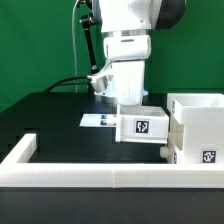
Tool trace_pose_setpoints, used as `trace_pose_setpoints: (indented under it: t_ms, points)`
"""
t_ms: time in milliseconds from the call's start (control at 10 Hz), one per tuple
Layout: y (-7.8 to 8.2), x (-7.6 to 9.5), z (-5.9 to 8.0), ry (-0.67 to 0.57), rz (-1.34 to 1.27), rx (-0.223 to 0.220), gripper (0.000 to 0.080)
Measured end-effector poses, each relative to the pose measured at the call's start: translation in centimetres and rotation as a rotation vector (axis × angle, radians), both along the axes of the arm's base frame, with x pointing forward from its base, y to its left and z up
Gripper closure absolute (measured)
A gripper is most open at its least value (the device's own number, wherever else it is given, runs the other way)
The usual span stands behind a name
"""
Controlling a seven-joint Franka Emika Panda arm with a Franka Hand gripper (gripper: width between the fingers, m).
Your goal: Assemble drawer
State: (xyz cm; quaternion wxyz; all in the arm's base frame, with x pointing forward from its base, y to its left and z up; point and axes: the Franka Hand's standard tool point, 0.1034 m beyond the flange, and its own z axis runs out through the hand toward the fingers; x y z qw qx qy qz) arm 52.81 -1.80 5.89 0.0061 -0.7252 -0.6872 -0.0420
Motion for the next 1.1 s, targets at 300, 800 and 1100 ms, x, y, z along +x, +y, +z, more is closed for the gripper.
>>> trace_pose_setpoints:
  t_ms: [300, 800, 1100]
  points:
    - [0.6, 1.3, 0.3, 0.010, 0.012, 0.001, 0.0758]
    - [0.6, 1.3, 0.0, 0.047, 0.016, 0.001, 0.0758]
    - [1.0, 1.3, 0.1, 0.047, 0.022, 0.002, 0.0758]
